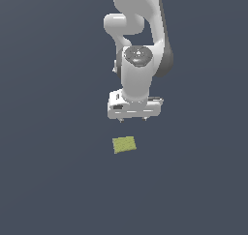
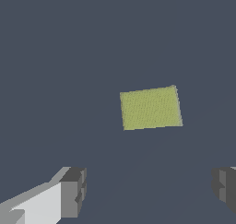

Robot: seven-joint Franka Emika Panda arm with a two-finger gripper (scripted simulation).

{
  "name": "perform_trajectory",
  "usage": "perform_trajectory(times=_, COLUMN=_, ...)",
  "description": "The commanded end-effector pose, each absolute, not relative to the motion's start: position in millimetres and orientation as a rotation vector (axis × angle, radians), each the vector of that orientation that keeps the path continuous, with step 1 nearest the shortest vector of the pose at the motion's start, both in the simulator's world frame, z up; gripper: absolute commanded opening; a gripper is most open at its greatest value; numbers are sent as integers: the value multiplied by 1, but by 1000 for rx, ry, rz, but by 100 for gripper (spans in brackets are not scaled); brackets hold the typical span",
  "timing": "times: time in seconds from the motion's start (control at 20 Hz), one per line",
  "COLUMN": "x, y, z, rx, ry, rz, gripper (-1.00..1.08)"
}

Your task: Pick up the object and move it to a goal position.

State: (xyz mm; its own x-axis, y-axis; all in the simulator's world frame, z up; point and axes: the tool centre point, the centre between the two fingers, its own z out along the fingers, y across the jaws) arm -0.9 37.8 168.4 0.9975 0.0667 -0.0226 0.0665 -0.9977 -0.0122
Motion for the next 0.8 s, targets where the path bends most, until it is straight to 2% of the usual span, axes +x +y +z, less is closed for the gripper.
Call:
perform_trajectory(times=0.0, x=0, y=38, z=167, rx=-3128, ry=-80, rz=36, gripper=100)
perform_trajectory(times=0.75, x=9, y=32, z=145, rx=-3100, ry=371, rz=41, gripper=100)
